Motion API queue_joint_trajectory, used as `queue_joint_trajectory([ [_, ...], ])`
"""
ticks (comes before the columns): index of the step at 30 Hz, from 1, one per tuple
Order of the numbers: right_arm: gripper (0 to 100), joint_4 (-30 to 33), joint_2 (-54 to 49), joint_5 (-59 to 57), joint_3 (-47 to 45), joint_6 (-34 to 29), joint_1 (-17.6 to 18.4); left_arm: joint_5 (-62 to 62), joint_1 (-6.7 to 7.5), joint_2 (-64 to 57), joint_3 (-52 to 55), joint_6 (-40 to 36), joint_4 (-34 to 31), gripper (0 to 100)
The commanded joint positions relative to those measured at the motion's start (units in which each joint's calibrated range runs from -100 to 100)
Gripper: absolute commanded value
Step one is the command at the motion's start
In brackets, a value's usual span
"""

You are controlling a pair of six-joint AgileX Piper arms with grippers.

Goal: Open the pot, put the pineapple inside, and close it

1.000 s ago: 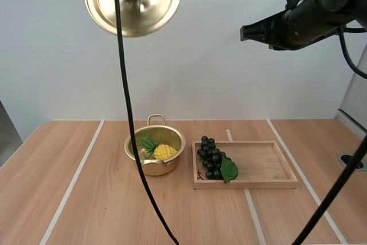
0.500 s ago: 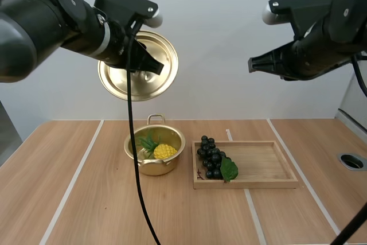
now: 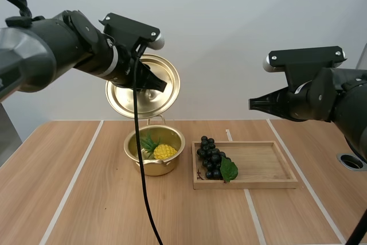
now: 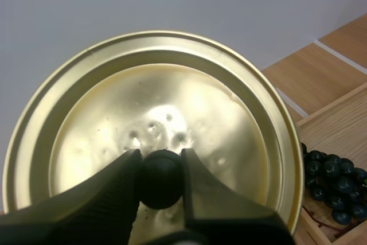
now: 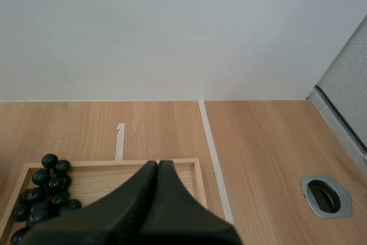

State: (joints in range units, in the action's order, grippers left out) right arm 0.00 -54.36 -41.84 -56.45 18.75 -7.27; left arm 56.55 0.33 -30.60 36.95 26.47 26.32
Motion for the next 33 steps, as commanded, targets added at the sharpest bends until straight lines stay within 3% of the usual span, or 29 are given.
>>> queue_joint_trajectory([
  [1, 0, 0.8, 0.6, 4.1, -0.4, -0.3, -0.2, -2.1, 0.02, 2.6, 0.3, 0.2, 1.9, 0],
  [13, 0, 2.7, 8.1, 6.9, -0.5, -0.1, -0.2, -0.1, 0.02, 12.0, 1.8, 1.7, 2.0, 0],
  [33, 0, 1.6, 8.6, 9.1, -0.6, -0.1, -0.2, 0.5, 0.10, 19.9, 3.1, 6.2, 6.8, 0],
])
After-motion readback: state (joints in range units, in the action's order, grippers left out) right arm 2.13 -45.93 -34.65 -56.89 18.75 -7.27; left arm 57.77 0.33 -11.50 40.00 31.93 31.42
